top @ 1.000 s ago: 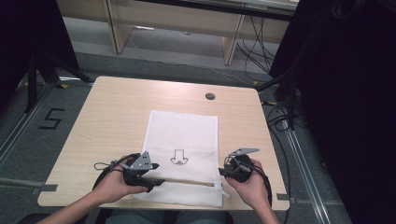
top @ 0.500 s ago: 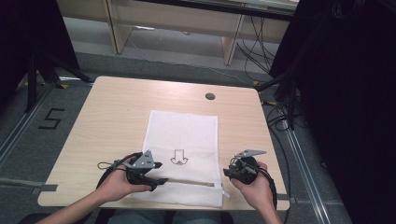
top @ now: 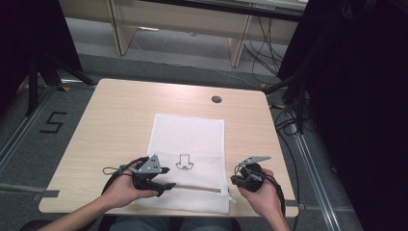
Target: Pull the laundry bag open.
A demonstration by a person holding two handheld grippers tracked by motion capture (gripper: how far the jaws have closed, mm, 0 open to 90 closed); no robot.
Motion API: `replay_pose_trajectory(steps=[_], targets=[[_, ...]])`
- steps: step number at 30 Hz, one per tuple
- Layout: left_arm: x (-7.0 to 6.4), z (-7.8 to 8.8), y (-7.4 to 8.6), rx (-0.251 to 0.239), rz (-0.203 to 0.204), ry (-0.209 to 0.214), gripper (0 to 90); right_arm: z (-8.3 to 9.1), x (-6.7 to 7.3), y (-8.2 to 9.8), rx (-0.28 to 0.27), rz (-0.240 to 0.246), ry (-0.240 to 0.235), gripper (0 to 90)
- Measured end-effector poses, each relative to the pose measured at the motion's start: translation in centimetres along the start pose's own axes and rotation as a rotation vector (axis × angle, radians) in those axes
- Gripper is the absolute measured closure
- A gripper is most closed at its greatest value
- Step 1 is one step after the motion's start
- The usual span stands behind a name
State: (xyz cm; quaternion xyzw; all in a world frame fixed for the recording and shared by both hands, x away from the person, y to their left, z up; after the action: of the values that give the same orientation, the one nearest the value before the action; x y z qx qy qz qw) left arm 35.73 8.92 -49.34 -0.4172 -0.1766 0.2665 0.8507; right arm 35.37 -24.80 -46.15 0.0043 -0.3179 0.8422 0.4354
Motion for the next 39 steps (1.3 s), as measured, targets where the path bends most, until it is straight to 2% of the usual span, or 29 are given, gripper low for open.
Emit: replay_pose_trajectory(steps=[2,3,4,5,6,8,9,10,11,12,13,14,16,17,20,21,22,23,25,26,27,31,32,33,34,35,37,39], targets=[[-0.4,-0.1,-0.1,-0.016,0.006,-0.008,39.0,-0.3,0.0,0.2,-0.026,0.020,-0.003,88.4],[-0.5,-0.1,-0.2,-0.014,0.004,-0.006,38.1,-0.1,0.0,0.1,0.011,0.037,-0.003,90.0],[-0.6,0.0,-0.3,-0.009,-0.014,0.000,37.9,-0.1,0.4,0.1,0.035,-0.005,-0.012,90.0],[-0.8,-0.1,-0.4,-0.013,-0.005,0.002,37.9,-0.3,0.3,0.1,0.038,0.023,-0.013,90.0],[-0.8,-0.1,-0.5,-0.014,-0.013,0.000,37.9,-0.4,0.6,0.1,0.048,-0.005,-0.019,90.0],[-0.9,-0.3,-0.8,-0.012,-0.030,0.015,39.3,-0.6,0.7,0.1,0.051,0.010,-0.020,90.0],[-1.1,-0.3,-1.0,-0.024,-0.034,0.009,40.3,-0.8,0.8,0.1,0.061,0.007,-0.023,90.0],[-1.1,-0.4,-1.1,-0.019,-0.039,0.021,40.8,-0.9,1.1,0.1,0.070,-0.013,-0.031,90.0],[-1.3,-0.6,-1.4,-0.029,-0.042,0.019,41.5,-1.1,0.9,0.1,0.064,0.017,-0.032,90.0],[-1.4,-0.7,-1.7,-0.028,-0.054,0.016,42.3,-1.2,1.3,0.1,0.082,-0.011,-0.033,90.0],[-1.6,-0.8,-1.9,-0.025,-0.057,0.033,43.0,-1.5,1.1,0.1,0.077,0.017,-0.035,90.0],[-1.8,-1.1,-2.4,-0.028,-0.070,0.040,44.5,-1.7,1.3,0.1,0.094,0.000,-0.043,90.0],[-2.1,-1.4,-2.7,-0.039,-0.073,0.043,44.9,-1.8,1.4,0.2,0.100,-0.003,-0.048,90.0],[-2.2,-1.5,-2.8,-0.033,-0.077,0.047,45.5,-2.0,1.3,0.2,0.098,0.028,-0.052,90.0],[-2.7,-2.2,-3.4,-0.035,-0.089,0.067,47.0,-2.3,1.5,0.3,0.122,0.009,-0.055,90.0],[-2.7,-2.4,-3.6,-0.034,-0.114,0.074,47.4,-2.4,1.6,0.3,0.126,0.011,-0.061,90.0],[-3.0,-2.6,-3.7,-0.035,-0.109,0.064,47.8,-2.5,1.6,0.4,0.131,0.010,-0.062,90.0],[-3.2,-2.7,-3.8,-0.036,-0.112,0.073,48.2,-2.6,1.5,0.4,0.132,0.030,-0.062,90.0],[-3.4,-3.0,-4.1,-0.031,-0.122,0.083,49.4,-2.8,1.5,0.5,0.149,0.014,-0.054,90.0],[-3.5,-3.2,-4.3,-0.026,-0.141,0.088,49.4,-2.8,1.5,0.5,0.149,0.014,-0.054,90.0],[-3.7,-3.3,-4.4,-0.029,-0.136,0.095,50.3,-2.8,1.4,0.5,0.157,0.009,-0.050,90.0],[-4.4,-4.1,-4.9,-0.031,-0.154,0.102,52.9,-3.2,1.1,0.6,0.158,0.028,-0.062,90.0],[-4.5,-4.3,-5.0,-0.031,-0.151,0.107,53.3,-3.2,1.2,0.6,0.169,0.006,-0.061,90.0],[-4.6,-4.5,-5.2,-0.026,-0.168,0.106,53.3,-3.2,1.1,0.6,0.171,0.016,-0.061,90.0],[-4.8,-4.8,-5.4,-0.029,-0.164,0.109,53.2,-3.3,1.2,0.6,0.175,0.001,-0.055,90.0],[-4.9,-5.0,-5.6,-0.028,-0.169,0.113,52.8,-3.5,1.0,0.6,0.166,0.024,-0.066,90.0],[-5.3,-5.3,-5.9,-0.024,-0.167,0.123,52.9,-3.5,1.0,0.6,0.167,0.026,-0.068,90.0],[-5.6,-5.7,-6.1,-0.018,-0.187,0.130,53.8,-3.5,1.0,0.6,0.168,0.026,-0.069,90.0]])
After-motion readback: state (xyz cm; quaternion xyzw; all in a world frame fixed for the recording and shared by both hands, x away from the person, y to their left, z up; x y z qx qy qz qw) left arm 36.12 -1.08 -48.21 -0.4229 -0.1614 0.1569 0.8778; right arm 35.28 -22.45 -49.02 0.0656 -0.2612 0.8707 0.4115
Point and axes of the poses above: each handheld gripper's, and its own axes: z roughly backward along the jaws, y roughly out of its underside, x roughly to its left, the point moved 1 cm from there along -z, roughly forward along the jaws, and after that the axes turned 13 degrees about -y, right-handed, at the moved point
